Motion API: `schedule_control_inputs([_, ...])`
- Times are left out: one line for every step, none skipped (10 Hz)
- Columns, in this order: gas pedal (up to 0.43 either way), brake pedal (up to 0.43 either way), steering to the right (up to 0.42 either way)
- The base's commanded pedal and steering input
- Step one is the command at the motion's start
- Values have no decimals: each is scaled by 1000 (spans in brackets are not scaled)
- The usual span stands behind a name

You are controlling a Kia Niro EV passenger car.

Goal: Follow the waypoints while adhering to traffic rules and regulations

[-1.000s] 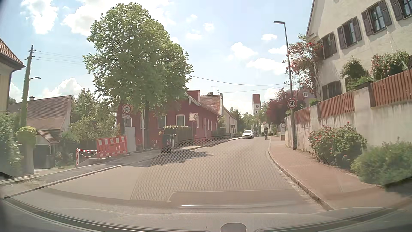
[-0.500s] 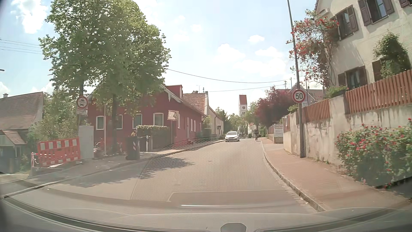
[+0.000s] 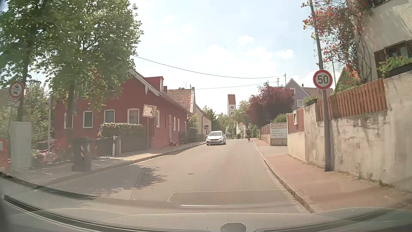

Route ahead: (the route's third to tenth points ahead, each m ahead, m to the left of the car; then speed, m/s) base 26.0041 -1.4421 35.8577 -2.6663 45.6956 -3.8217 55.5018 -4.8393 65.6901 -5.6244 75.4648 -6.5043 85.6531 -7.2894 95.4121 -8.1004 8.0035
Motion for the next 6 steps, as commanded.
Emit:
schedule_control_inputs([150, 0, 42])
schedule_control_inputs([150, 0, 41])
schedule_control_inputs([150, 0, 39])
schedule_control_inputs([150, 0, 35])
schedule_control_inputs([150, 0, 35])
schedule_control_inputs([150, 0, 35])
